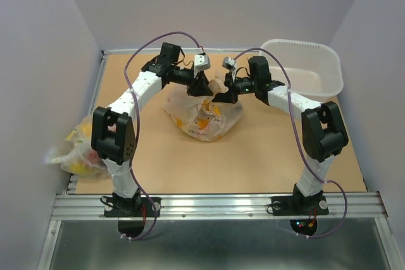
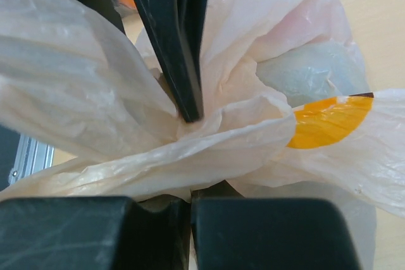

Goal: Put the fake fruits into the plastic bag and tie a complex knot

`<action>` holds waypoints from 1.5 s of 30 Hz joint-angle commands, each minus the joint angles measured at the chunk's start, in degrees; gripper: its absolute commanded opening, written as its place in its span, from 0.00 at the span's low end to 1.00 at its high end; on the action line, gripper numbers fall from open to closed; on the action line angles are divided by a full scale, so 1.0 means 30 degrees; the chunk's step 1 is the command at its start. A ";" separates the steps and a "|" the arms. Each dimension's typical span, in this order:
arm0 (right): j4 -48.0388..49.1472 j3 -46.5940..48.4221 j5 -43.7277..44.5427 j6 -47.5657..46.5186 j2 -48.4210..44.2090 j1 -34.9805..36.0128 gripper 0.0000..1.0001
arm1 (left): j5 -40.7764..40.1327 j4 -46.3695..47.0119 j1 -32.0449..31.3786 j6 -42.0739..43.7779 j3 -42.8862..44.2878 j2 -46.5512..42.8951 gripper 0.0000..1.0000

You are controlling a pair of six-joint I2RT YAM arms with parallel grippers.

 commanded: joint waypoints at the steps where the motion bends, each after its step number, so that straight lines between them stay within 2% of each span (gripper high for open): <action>1: 0.0507 0.0685 -0.0479 -0.0164 -0.0761 0.0108 0.00 | -0.0006 -0.1346 0.0993 0.0132 0.0728 -0.1831 0.41; 6: 0.0507 0.0743 -0.1328 -0.0193 -0.0674 0.0079 0.00 | 0.0168 -0.1552 0.1320 0.0161 0.0759 -0.2213 0.40; 9: 0.0478 0.1152 -0.1622 -0.0018 -0.0382 0.0108 0.01 | 0.0520 -0.1552 0.0911 0.0045 0.0963 -0.1834 0.29; 10: 0.0478 0.1211 -0.1681 -0.0017 -0.0352 0.0108 0.00 | 0.0637 -0.1552 0.0823 0.0015 0.1021 -0.1716 0.28; 18: 0.0419 0.1593 -0.2208 0.0276 -0.0234 0.0137 0.01 | 0.0872 -0.1057 -0.0144 0.0192 0.1139 -0.1159 0.28; 19: 0.0419 0.1593 -0.2295 0.0305 -0.0235 0.0108 0.05 | 0.0785 -0.0793 -0.0232 -0.0389 0.1168 -0.1071 0.19; 22: 0.0419 0.1535 -0.2823 0.0160 -0.0381 0.0137 0.16 | 0.0463 0.0904 -0.0379 -0.1623 0.1139 -0.0807 0.05; 23: 0.0419 0.1534 -0.2969 0.0130 -0.0439 0.0137 0.26 | 0.0230 0.1286 -0.0437 -0.2148 0.1139 -0.0777 0.03; 24: 0.0390 0.1534 -0.3086 0.0013 -0.0498 0.0137 0.33 | 0.0141 0.1841 -0.0467 -0.2269 0.1023 -0.0748 0.00; 25: 0.0390 0.1534 -0.3174 -0.0017 -0.0528 0.0166 0.42 | 0.0111 0.2078 -0.0496 -0.2357 0.0993 -0.0748 0.00; 26: 0.0390 0.1534 -0.3291 -0.0075 -0.0557 0.0196 0.46 | 0.0140 0.2371 -0.0497 -0.2474 0.0906 -0.0719 0.00; 32: 0.0302 0.1300 -0.3381 -0.0486 -0.0733 0.0284 0.54 | 0.0461 0.1849 -0.0526 -0.1687 0.0613 -0.0894 0.00; 36: 0.0389 0.2117 -0.3118 0.0505 0.0026 0.0313 0.52 | 0.0842 0.1700 -0.0701 -0.1391 0.0378 -0.1070 0.00; 39: 0.0390 0.3027 -0.3058 0.1066 0.0731 0.0313 0.46 | 0.0844 0.1641 -0.0906 -0.1362 -0.0001 -0.1216 0.00; 43: 0.0419 0.3234 -0.2941 0.1126 0.0878 0.0342 0.31 | 0.0521 0.1408 -0.1111 -0.0953 -0.0267 -0.1509 0.00; 44: 0.0390 0.3233 -0.2970 0.1096 0.0878 0.0342 0.17 | 0.0521 0.1262 -0.1112 -0.0865 -0.0209 -0.1510 0.00; 45: 0.0390 0.3117 -0.2941 0.1067 0.0849 0.0342 0.12 | 0.0115 0.0709 -0.1083 -0.0574 0.0198 -0.1480 0.00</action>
